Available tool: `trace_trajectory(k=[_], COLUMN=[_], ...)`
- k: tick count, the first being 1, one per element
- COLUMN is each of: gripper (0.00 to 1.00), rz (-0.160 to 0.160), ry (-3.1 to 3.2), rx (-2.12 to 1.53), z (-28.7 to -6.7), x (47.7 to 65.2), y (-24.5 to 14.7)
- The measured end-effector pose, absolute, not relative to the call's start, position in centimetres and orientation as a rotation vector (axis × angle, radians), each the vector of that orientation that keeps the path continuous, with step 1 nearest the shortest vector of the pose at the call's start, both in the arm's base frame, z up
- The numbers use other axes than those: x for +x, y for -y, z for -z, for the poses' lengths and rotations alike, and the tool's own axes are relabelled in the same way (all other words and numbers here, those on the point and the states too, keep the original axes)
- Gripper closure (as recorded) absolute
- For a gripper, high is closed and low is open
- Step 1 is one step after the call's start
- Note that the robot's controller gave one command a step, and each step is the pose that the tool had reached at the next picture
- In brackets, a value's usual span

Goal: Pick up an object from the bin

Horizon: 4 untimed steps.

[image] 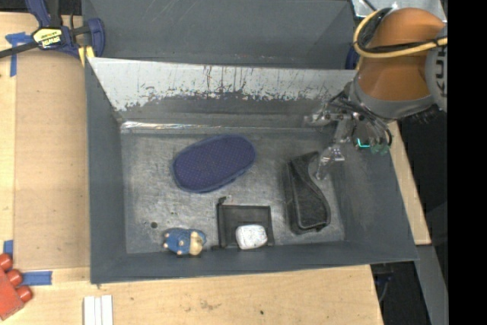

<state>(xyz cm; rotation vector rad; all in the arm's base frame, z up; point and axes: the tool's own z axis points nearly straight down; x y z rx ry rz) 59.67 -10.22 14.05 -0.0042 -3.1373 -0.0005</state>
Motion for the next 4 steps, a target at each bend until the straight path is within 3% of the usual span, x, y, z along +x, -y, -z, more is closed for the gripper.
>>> trace_trajectory(k=[1,2,3,4], gripper=[0.00,0.00,1.00,1.00], rz=[0.003,0.004,0.001,0.002], ry=[3.100,3.133,3.136,3.154], rx=[-0.533,-0.246,-0.252,0.001], z=[-7.6,-7.8,-7.9,-23.5], x=[60.5,59.4,59.6,60.5], y=[-1.1,-9.9,-9.5,-10.0])
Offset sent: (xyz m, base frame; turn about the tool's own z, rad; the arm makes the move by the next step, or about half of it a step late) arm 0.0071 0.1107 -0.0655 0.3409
